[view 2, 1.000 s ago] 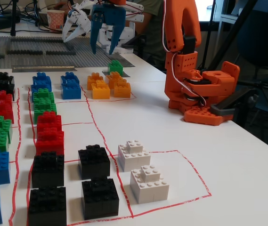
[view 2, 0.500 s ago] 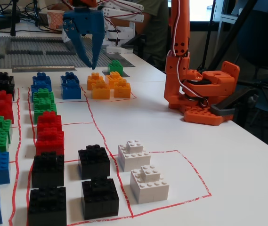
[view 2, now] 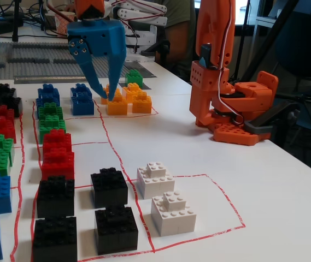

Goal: Grab the block and put it in the grey marker

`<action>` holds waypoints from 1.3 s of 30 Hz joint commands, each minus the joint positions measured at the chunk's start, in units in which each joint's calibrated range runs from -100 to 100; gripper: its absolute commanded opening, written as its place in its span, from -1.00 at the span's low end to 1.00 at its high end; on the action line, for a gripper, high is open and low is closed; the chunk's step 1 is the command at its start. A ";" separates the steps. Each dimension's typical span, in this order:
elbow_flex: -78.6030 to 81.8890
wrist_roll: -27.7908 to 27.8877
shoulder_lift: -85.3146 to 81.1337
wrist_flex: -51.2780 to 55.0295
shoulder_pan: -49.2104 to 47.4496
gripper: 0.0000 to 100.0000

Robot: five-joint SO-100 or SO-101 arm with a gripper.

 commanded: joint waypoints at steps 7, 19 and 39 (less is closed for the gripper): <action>-2.32 -3.08 -9.20 -2.68 -7.00 -0.99; -2.23 -4.98 -8.25 -4.48 -11.49 -0.99; -3.04 -4.98 -7.21 -4.15 -12.57 -0.99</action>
